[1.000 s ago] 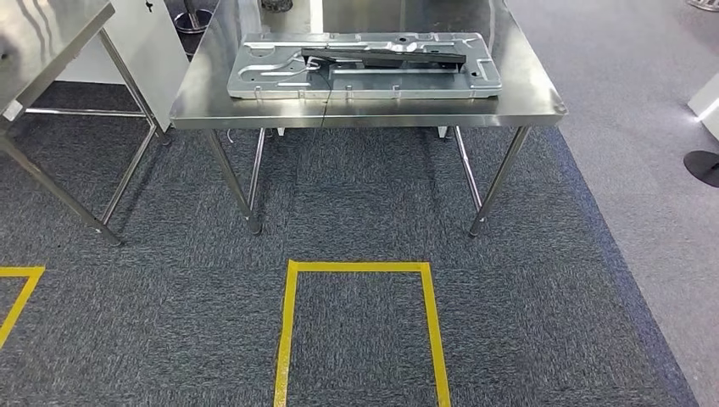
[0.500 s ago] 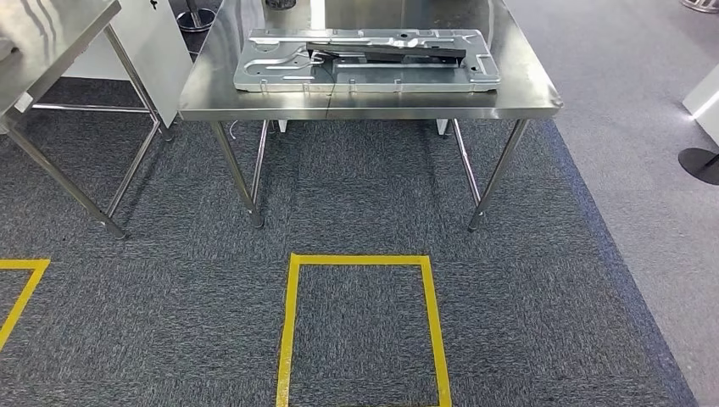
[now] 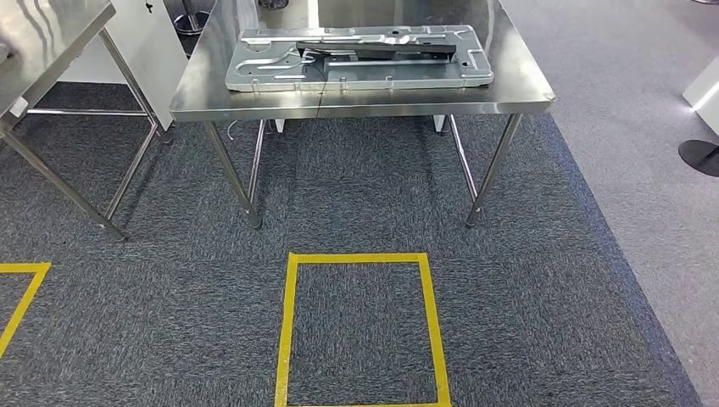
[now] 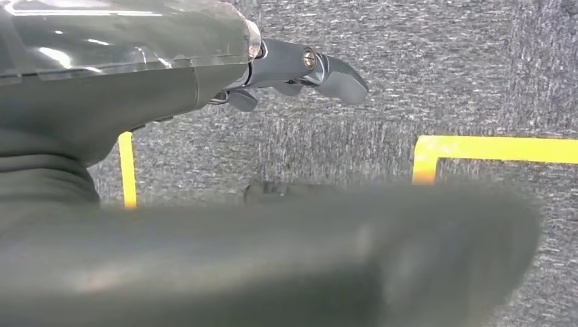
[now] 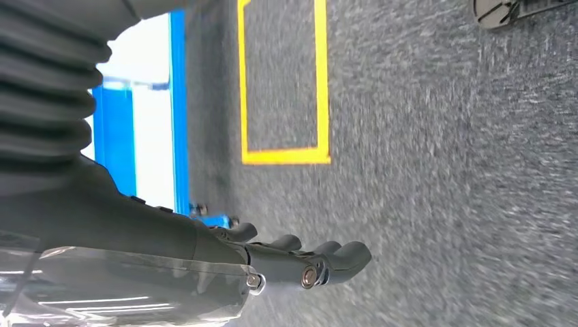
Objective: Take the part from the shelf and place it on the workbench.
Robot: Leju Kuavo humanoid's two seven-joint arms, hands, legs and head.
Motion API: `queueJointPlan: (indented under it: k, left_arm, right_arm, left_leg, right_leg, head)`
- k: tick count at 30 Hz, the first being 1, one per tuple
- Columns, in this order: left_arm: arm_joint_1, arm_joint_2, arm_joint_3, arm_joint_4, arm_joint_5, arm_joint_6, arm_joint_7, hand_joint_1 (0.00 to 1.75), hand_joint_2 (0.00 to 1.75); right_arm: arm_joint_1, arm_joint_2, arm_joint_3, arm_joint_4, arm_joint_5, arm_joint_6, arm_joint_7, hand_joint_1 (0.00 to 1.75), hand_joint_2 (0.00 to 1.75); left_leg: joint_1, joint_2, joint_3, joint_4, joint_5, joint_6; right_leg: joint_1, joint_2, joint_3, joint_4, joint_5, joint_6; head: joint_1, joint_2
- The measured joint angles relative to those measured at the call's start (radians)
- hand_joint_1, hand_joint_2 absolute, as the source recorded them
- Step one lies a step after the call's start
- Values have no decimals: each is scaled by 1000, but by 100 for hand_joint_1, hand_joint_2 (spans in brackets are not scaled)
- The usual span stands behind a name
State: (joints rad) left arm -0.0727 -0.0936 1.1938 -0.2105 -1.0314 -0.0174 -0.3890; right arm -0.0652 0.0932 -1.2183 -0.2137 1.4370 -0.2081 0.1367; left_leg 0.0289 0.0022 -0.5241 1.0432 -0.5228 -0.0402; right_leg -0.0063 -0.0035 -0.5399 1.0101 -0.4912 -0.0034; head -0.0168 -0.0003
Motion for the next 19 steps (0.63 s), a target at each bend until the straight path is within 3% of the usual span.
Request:
queueJointPlan:
  k: [2,3,4,11,16,18,19]
  left_arm:
    - [0,-3,1,1,4,0,1,0,175]
    - [0,-3,1,1,7,2,1,0,175]
    - [0,-2,2,1,9,3,1,0,175]
    - [1,-1,1,1,30,5,23,0,175]
    - [12,7,-57,0,99,2,49,0,175]
    - [18,11,-88,-2,131,2,61,0,87]
    - [19,12,-96,-3,138,2,63,0,58]
  right_arm:
    - [-1,-3,-7,0,-5,-6,-10,0,87]
    - [-1,-2,-10,0,-8,-6,-21,0,131]
    - [-1,-2,-13,0,-13,-6,-32,0,175]
    - [-3,-3,-26,0,-49,-3,-48,0,175]
    - [5,-5,30,-3,-150,13,-54,0,175]
    - [10,-6,59,-6,-193,18,-56,0,175]
    - [11,-7,67,-7,-204,19,-57,0,175]
  left_leg:
    - [1,-7,8,-28,-1,12]
    - [-1,-8,5,-26,3,24]
    - [-3,-7,5,-26,3,23]
    - [-10,-8,2,-25,4,32]
    - [-12,-8,1,-24,4,33]
    - [-12,-8,1,-25,4,33]
    - [-12,-8,1,-25,4,33]
  right_leg:
    - [7,4,-8,13,-5,7]
    - [6,5,-10,13,-4,9]
    - [6,5,-10,12,-3,11]
    - [-1,5,-10,5,3,23]
    - [-1,5,-11,5,3,23]
    - [0,5,-11,5,3,23]
    - [0,5,-11,5,3,23]
  head:
    - [0,0]
    - [0,0]
    - [0,0]
    - [0,0]
    - [0,0]
    - [0,0]
    - [0,0]
